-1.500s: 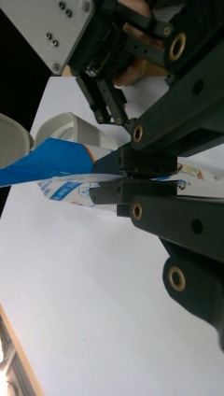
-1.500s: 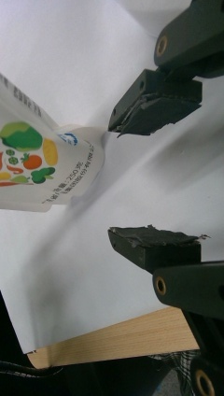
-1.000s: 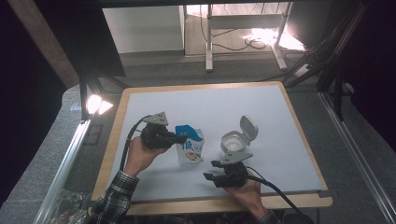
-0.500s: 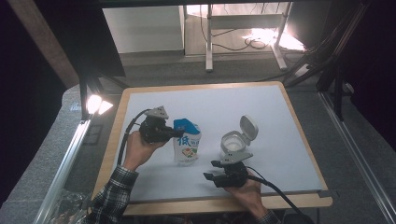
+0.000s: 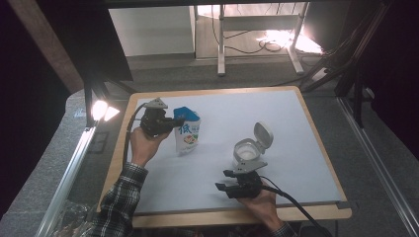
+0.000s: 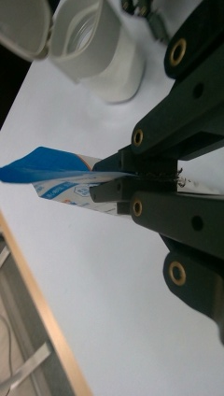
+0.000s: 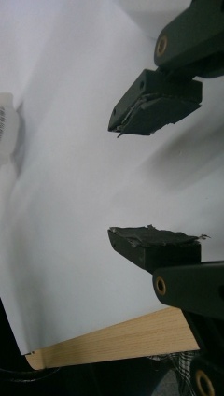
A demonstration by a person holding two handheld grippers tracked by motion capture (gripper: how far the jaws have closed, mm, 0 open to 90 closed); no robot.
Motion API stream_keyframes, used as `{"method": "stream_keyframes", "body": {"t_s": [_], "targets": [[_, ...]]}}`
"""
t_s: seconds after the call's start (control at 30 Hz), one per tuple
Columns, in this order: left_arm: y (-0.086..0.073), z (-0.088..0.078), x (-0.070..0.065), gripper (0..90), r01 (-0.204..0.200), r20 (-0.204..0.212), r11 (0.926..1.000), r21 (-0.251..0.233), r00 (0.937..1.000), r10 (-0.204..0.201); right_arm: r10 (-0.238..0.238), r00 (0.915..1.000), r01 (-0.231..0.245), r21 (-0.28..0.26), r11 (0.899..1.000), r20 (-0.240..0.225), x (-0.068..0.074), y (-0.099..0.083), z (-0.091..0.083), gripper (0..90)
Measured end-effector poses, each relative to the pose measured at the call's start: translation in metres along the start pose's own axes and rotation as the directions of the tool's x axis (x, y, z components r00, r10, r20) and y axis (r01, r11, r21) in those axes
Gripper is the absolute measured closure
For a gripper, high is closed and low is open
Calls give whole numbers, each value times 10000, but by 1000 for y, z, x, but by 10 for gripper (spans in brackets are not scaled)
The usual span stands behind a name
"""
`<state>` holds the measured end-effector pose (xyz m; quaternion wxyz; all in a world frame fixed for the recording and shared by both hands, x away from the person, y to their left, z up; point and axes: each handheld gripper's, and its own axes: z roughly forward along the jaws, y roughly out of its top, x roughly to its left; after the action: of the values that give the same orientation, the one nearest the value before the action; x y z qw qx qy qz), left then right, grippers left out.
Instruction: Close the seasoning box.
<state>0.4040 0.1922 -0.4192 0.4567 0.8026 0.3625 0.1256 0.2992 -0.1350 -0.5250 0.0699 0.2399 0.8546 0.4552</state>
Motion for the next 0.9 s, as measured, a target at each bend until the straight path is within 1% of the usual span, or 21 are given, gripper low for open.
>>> {"method": "stream_keyframes", "body": {"t_s": [0.07, 0.1, 0.17, 0.23, 0.3, 0.33, 0.37, 0.43, 0.5, 0.6, 0.7, 0.77, 0.8, 0.9], "targets": [[2, 2, 6, 896, 49, -228, 9997, -252, 9997, -54, 7, 10000, -7, -7, 10000, 7, 0, 0, 0, 424], [2, 4, 8, 896, 100, -259, 9993, -350, 9996, -109, 5, 10000, -5, 20, 10000, 7, 0, 0, 0, 424], [2, 8, 13, 896, 110, -462, 9988, -484, 9988, -133, 31, 10000, -31, 28, 10000, 18, -1, 0, 0, 424], [0, 11, 16, 895, 207, -493, 9984, -524, 9985, -233, 44, 10000, -44, 15, 10000, 51, -1, -1, 0, 424], [-4, 14, 18, 893, 229, -610, 9986, -486, 9978, -258, 68, 9999, -68, -10, 10000, 75, -2, -1, -1, 424], [-6, 15, 19, 891, 250, -618, 9980, -580, 9977, -286, 89, 9999, -89, -4, 10000, 85, -2, -1, -1, 424], [-9, 14, 21, 891, 424, -501, 9959, -803, 9977, -465, 89, 9999, -89, -21, 10000, 108, -3, -1, -1, 424], [-13, 12, 23, 887, 638, -482, 9937, -918, 9965, -684, 150, 9998, -151, 69, 9999, 165, -4, -2, -1, 424], [-17, 10, 24, 873, 694, -580, 9930, -958, 9955, -752, 168, 9997, -170, 113, 9998, 204, -5, -3, -1, 427], [-21, 8, 27, 839, 888, -518, 9902, -1076, 9941, -948, 158, 9997, -161, 160, 9997, 195, -5, -3, 0, 427], [-23, 7, 29, 782, 861, -607, 9903, -1089, 9938, -931, 158, 9997, -161, 217, 9996, 167, -5, -3, 0, 427], [-24, 8, 29, 759, 775, -636, 9915, -1047, 9944, -844, 183, 9997, -186, 246, 9995, 134, -5, -3, 0, 427], [-25, 9, 28, 745, 673, -742, 9926, -1014, 9944, -750, 177, 9998, -179, 242, 9995, 113, -5, -2, -1, 426], [-26, 10, 28, 695, 589, -799, 9932, -1000, 9945, -671, 118, 9998, -122, 250, 9996, 161, -5, -1, -2, 427]]}}
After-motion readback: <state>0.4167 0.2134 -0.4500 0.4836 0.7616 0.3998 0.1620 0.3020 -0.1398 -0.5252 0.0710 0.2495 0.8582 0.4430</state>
